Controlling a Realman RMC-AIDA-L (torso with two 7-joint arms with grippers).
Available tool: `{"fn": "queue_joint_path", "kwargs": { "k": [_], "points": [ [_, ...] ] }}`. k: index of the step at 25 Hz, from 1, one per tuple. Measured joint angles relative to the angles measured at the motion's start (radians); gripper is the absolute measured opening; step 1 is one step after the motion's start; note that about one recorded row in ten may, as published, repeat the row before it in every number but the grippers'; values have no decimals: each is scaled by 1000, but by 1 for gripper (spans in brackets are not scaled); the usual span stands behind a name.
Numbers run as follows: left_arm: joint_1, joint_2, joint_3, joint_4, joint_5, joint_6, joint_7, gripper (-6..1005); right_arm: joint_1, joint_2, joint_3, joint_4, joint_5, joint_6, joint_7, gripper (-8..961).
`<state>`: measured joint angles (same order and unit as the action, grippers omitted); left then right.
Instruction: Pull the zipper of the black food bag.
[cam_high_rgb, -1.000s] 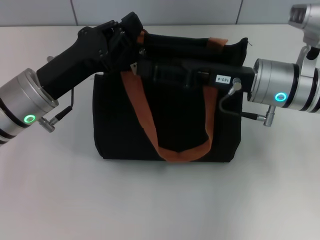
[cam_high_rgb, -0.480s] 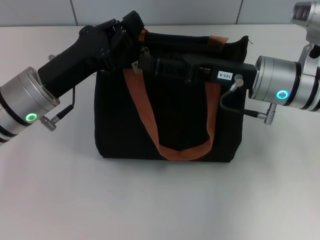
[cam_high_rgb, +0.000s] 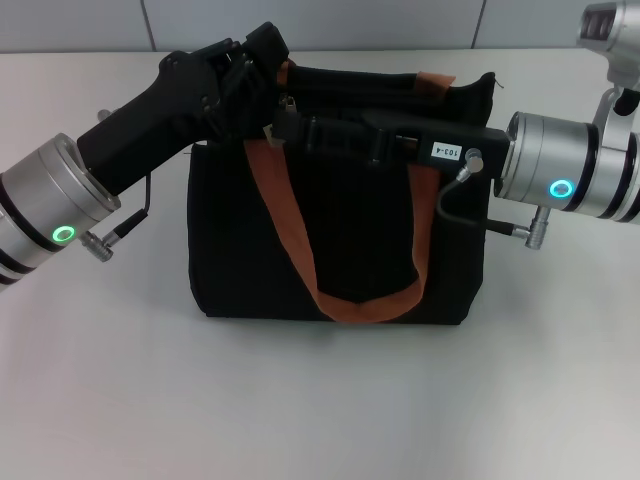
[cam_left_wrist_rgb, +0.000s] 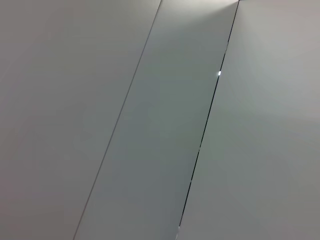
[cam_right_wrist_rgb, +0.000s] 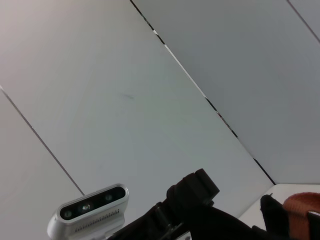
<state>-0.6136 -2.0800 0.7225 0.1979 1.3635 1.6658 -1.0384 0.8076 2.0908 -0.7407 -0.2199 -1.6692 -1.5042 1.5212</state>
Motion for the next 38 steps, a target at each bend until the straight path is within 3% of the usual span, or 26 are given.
{"fn": "queue_joint_path", "kwargs": {
  "k": [12,22,31,38],
  "points": [
    [0,0,0,0,0,0,0,24,0,0,-13,0,-6,18,52,825],
    [1,0,0,0,0,2,0,23,-2,0,-20,2,-2,20,62,371],
    [1,0,0,0,0,2,0,23,-3,0,-26,-3,1,27,64,263],
    [-3,0,0,0,0,1,0,24,2,0,-25,-4,1,62,85,262]
  ]
}}
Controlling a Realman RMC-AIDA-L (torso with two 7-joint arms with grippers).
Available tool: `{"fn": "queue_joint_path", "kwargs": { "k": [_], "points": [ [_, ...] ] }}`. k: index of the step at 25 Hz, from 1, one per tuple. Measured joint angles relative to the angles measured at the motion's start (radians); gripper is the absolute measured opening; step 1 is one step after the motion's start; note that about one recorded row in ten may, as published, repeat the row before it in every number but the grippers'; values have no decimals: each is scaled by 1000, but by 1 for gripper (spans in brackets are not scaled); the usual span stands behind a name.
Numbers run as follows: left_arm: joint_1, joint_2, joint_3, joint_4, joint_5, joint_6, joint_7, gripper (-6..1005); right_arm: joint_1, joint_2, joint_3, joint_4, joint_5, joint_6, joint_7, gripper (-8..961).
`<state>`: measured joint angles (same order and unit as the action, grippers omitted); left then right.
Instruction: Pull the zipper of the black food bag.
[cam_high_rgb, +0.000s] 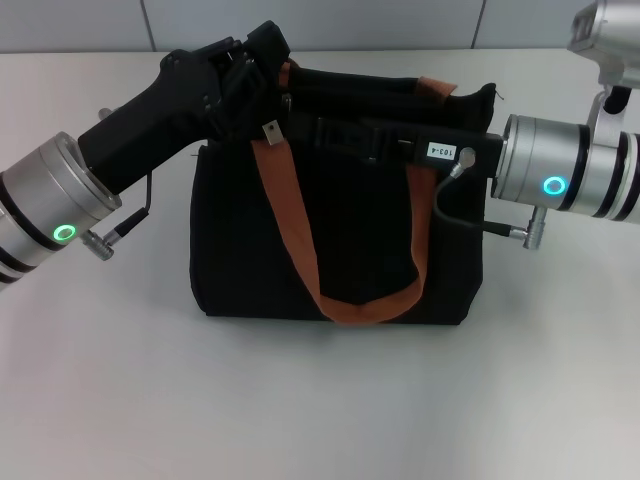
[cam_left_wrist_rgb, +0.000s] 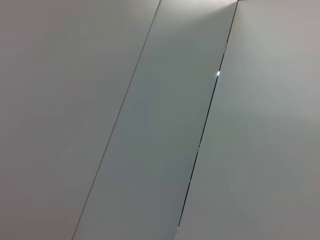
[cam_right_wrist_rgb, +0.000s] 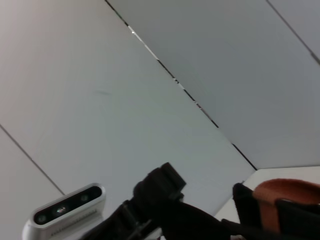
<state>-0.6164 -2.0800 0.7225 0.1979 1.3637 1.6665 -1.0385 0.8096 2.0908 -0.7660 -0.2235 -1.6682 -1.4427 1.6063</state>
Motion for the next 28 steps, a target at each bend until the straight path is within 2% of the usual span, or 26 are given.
{"fn": "queue_joint_path", "kwargs": {
  "k": [26,28],
  "points": [
    [-26,0,0,-18,0,-9,0,24,16,0,-41,-22,22,19,-18,271],
    [-26,0,0,-18,0,-12,0,24,18,0,-42,-22,22,20,-15,326]
  ]
}}
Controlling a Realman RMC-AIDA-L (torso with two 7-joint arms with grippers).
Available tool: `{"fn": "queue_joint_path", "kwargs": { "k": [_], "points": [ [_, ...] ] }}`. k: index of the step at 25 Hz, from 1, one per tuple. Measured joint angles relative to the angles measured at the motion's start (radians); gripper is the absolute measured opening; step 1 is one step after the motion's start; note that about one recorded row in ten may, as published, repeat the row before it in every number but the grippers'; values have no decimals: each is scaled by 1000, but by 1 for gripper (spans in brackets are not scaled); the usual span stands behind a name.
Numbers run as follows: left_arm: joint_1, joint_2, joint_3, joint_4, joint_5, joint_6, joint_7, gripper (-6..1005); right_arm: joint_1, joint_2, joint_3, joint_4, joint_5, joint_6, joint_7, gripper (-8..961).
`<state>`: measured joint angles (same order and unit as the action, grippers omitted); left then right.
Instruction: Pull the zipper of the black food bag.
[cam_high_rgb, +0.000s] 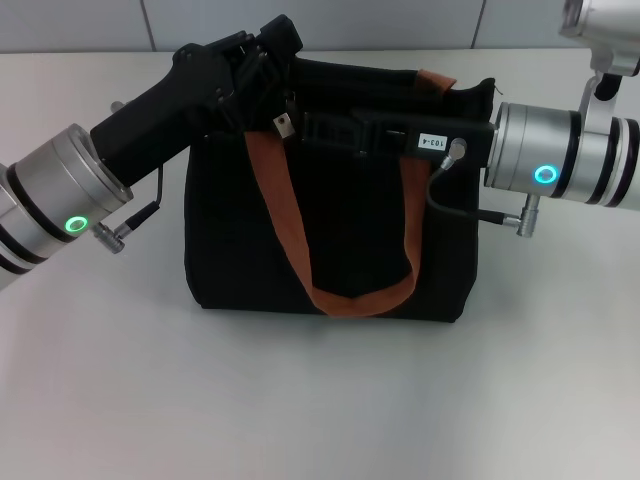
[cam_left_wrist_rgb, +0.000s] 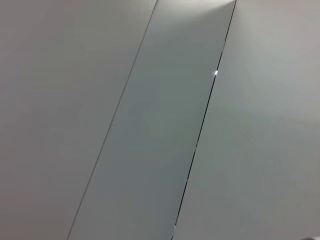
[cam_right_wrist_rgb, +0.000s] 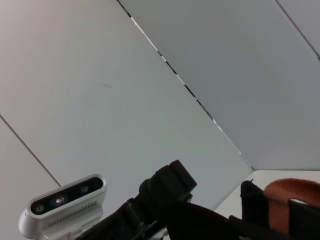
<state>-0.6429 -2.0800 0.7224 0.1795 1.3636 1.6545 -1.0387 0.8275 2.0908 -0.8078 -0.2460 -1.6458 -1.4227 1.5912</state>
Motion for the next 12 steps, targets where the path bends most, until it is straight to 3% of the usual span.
{"fn": "queue_joint_path", "kwargs": {
  "k": [6,11,12],
  "points": [
    [-2,0,-2,1,0,-1,0,23,3,0,-1,1,0,6,2,458],
    [-5,-1,-1,1,0,0,0,23,5,0,-1,1,0,17,5,448],
    [-5,-1,-1,1,0,0,0,23,5,0,-1,1,0,17,5,410]
  ]
}}
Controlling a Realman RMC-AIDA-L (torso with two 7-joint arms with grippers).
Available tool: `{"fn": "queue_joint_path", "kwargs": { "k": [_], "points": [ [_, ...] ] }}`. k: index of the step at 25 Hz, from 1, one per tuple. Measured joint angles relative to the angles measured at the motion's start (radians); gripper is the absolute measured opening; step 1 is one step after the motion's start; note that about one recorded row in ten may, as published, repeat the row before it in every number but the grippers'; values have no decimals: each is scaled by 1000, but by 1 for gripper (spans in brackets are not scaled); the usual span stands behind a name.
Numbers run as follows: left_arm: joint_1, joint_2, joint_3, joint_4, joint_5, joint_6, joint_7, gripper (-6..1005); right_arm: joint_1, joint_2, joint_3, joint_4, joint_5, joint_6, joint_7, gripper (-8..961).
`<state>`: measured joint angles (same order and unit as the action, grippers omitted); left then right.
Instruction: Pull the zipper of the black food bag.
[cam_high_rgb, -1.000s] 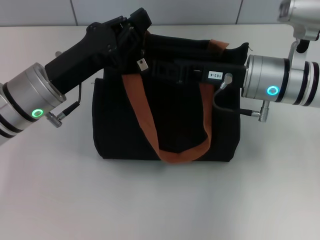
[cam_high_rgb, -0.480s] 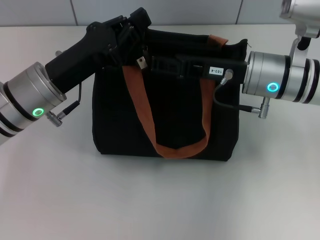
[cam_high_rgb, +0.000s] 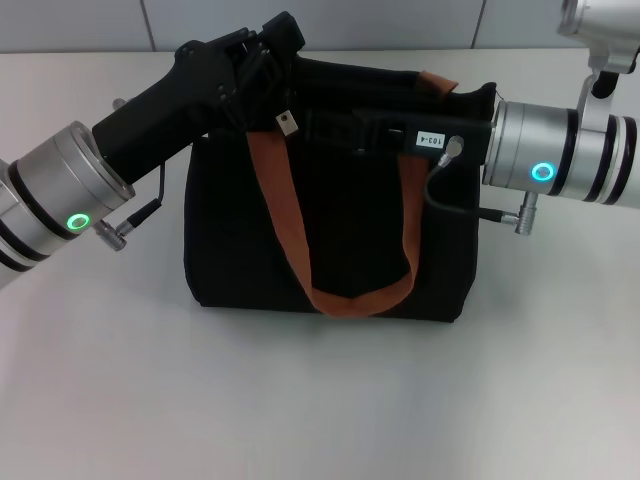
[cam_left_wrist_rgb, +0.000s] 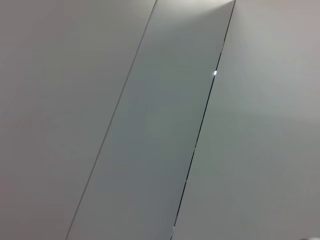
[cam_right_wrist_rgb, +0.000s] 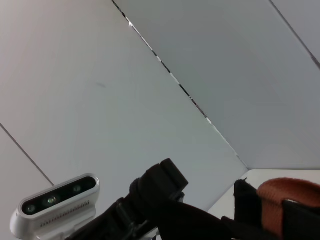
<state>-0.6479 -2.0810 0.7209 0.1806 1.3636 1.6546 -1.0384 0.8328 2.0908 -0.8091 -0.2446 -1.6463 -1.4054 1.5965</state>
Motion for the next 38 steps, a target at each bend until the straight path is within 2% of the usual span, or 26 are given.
{"fn": "queue_joint_path", "kwargs": {
  "k": [4,18,28,35,38],
  "points": [
    [-1,0,0,0,0,3,0,24,7,-1,-16,-2,-3,2,8,257],
    [4,-1,0,-1,0,3,0,23,2,-2,-44,-21,-3,7,41,-2],
    [45,-1,-1,-7,-3,-3,44,23,-22,-4,-67,-98,-7,3,152,-2],
    [84,0,-3,-25,-45,-21,133,24,-16,-8,-214,-232,-12,25,352,-2],
    [96,1,-7,-25,-53,-29,157,24,-19,-8,-246,-263,-12,37,387,-3]
  ]
}}
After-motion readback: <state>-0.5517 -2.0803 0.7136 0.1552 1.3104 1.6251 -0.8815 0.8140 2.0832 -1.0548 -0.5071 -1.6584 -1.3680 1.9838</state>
